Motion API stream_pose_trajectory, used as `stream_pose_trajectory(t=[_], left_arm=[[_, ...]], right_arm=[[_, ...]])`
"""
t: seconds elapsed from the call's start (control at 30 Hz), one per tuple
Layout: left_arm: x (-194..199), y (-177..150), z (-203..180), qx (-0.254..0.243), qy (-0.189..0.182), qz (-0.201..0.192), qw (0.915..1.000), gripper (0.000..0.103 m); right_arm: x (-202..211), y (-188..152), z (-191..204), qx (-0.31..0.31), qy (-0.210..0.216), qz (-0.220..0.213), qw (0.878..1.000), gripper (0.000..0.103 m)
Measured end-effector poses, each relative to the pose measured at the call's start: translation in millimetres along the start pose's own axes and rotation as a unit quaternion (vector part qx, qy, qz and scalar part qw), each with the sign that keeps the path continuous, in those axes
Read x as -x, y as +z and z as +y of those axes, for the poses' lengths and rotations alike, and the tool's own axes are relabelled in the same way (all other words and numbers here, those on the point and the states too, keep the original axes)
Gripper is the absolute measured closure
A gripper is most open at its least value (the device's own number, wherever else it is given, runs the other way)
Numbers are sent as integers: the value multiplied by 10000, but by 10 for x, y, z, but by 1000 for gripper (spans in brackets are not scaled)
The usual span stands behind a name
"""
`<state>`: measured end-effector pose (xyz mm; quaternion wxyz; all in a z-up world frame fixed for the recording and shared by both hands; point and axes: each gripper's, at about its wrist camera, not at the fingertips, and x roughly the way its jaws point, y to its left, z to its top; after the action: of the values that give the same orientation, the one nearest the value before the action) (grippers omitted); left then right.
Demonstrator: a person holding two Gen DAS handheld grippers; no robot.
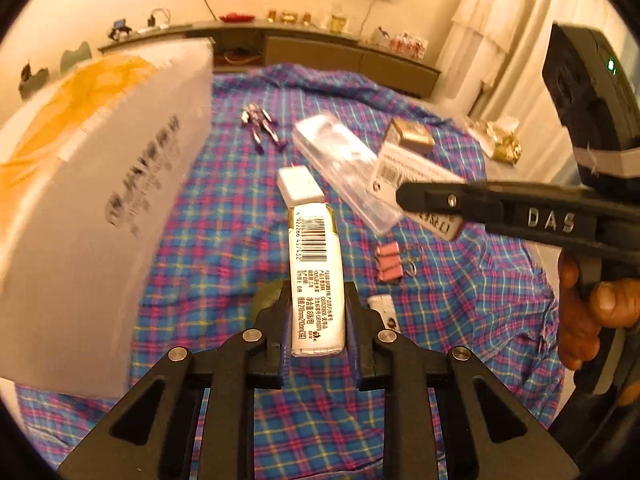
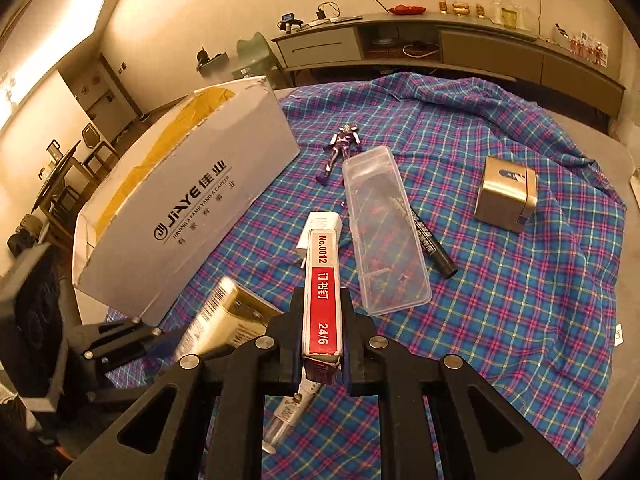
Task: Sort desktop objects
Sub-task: 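Grasp the cream packet with the left tool while the right grasps the red-white box, then carry the cream packet and red-white box over the cardboard box with both tools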
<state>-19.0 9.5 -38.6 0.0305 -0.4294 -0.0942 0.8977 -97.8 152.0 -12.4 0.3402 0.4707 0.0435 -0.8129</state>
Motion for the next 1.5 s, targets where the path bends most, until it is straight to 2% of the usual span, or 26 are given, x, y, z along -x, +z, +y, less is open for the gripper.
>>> stream_pose_trajectory(t=[0.23,0.4,0.77,0.93,1.27,1.5], left_arm=[[381,123,87,-24,104,-462,9989,80],[530,246,160,-55,210,-581,9981,80],[817,771,510,-74,396,-803,9960,80],[844,911,793,116,309,-936,9951,80],[727,996,1487,864,217,-740,9933,80],[669,1064,1731,1198,245,-648,9904,80]], right_arm=[[126,76,182,163,52,-252,9995,88],[206,168,386,251,121,-467,9985,88],[415,353,869,388,195,-1017,9939,88],[307,475,1072,545,99,-950,9939,88],[-62,893,1466,877,-125,-716,9935,88],[-357,1175,1749,1203,-193,-558,9910,88]])
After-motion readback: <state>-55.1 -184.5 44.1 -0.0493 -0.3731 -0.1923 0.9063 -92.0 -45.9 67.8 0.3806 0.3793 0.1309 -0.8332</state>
